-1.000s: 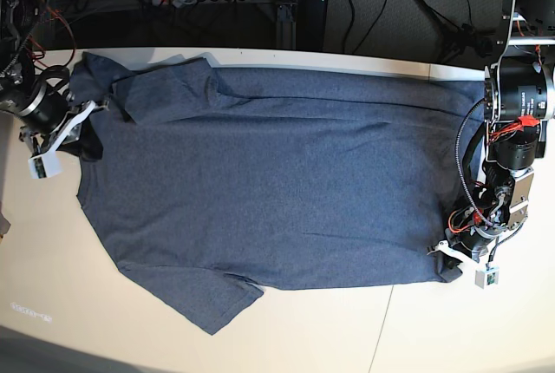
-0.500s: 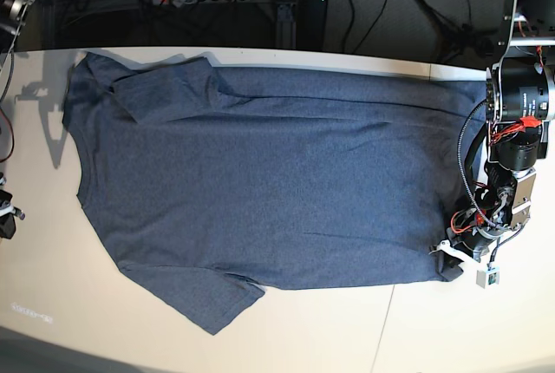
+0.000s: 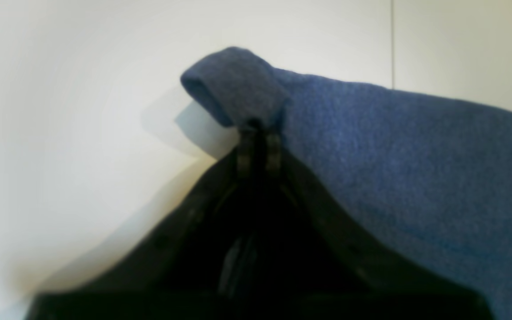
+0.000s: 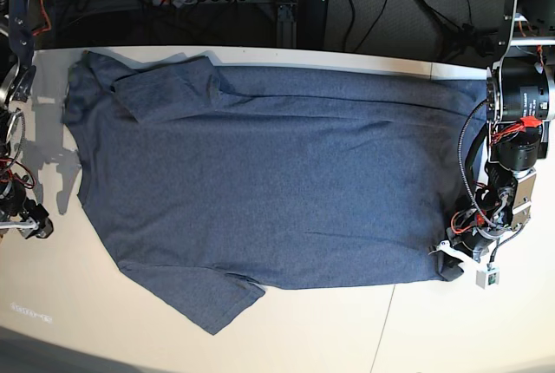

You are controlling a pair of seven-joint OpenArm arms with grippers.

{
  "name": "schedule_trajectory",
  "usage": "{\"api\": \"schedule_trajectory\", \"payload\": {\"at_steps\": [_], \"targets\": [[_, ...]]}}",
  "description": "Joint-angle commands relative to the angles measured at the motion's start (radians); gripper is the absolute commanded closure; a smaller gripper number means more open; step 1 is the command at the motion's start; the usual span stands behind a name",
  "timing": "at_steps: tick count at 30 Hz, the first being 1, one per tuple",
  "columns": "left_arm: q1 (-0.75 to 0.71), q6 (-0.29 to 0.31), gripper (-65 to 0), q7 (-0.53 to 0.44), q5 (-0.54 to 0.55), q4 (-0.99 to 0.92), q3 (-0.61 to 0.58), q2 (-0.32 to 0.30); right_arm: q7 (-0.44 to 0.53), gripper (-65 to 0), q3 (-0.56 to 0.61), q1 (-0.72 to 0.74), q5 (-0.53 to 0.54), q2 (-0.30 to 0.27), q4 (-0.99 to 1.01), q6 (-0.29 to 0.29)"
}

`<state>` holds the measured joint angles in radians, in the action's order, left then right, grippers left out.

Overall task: Fold the T-shirt properly
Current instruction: 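Grasp the shirt edge beside the sleeve with the right gripper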

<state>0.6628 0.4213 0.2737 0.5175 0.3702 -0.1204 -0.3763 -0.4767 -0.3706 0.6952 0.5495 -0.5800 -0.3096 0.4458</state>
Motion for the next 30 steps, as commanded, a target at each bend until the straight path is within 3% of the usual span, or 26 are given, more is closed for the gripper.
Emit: {"api": "schedule_trajectory", "payload": {"at_steps": [1,17,25,30], "targets": [[0.027,0.021,0.0,0.012,-0.005,0.008,0.001,-0.009,0.013,-34.5,0.0,0.033,0.009,-0.003,-0.008,0.059],[0.027,0.021,0.0,0.016,-0.006,0.008,0.001,-0.009,0.006,-34.4,0.0,0.034,-0.139,0.215,-0.007,0.06],[0.027,0.021,0.0,0.022,-0.005,0.008,0.001,-0.009,0.006,-34.4,0.016,0.058,-0.195,0.262,-0.009,0.06],[0.027,0.021,0.0,0.022,-0.006,0.008,0.001,-0.009,0.013,-34.3,0.132,0.092,-0.195,0.264,-0.011,0.06]]}}
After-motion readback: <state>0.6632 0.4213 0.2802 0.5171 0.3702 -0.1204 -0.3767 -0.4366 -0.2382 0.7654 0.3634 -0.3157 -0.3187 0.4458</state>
